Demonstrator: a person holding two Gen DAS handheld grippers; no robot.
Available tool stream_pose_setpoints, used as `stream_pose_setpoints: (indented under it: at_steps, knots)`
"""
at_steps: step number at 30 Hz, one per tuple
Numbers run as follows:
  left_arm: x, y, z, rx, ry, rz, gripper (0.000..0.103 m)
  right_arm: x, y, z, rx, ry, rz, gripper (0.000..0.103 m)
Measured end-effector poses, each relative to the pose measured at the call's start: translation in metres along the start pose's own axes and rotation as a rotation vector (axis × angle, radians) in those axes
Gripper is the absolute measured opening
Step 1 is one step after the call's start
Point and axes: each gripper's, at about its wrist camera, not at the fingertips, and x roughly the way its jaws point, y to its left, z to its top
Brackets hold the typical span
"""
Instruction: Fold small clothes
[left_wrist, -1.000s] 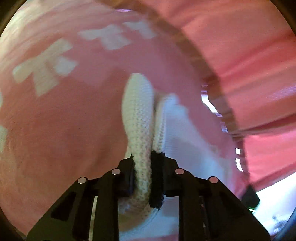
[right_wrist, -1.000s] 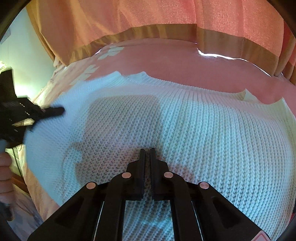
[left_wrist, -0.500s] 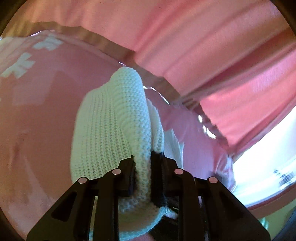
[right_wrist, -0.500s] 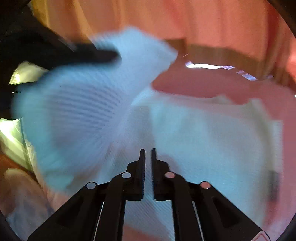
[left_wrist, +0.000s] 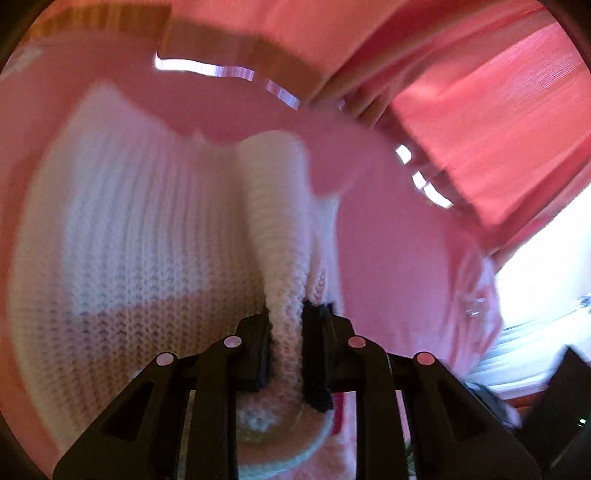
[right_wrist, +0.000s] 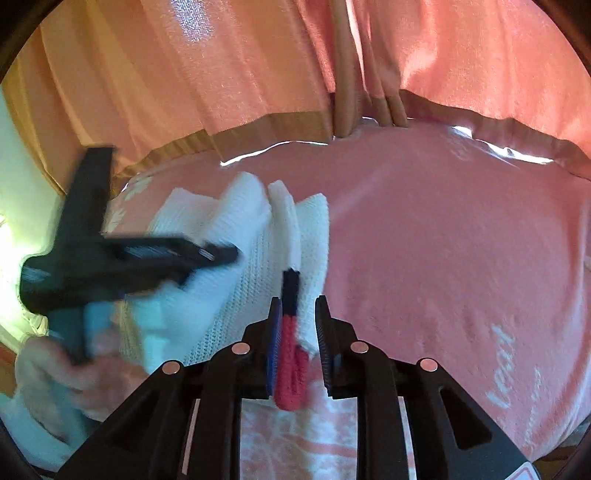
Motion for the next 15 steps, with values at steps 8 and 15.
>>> stream_pose_setpoints:
  at_steps: [8, 15]
  knots:
    - [-0.064, -0.013, -0.034, 0.220, -0.158, 0.047, 0.080, 0.000, 0.006, -0.008, 0.018, -0.017, 0.088, 0.059]
    - [-0.107, 0.029, -0.071, 0.366, -0.264, 0.277, 0.088, 0.024, 0.021, 0.001, 0.093, 0.027, 0.207, 0.072]
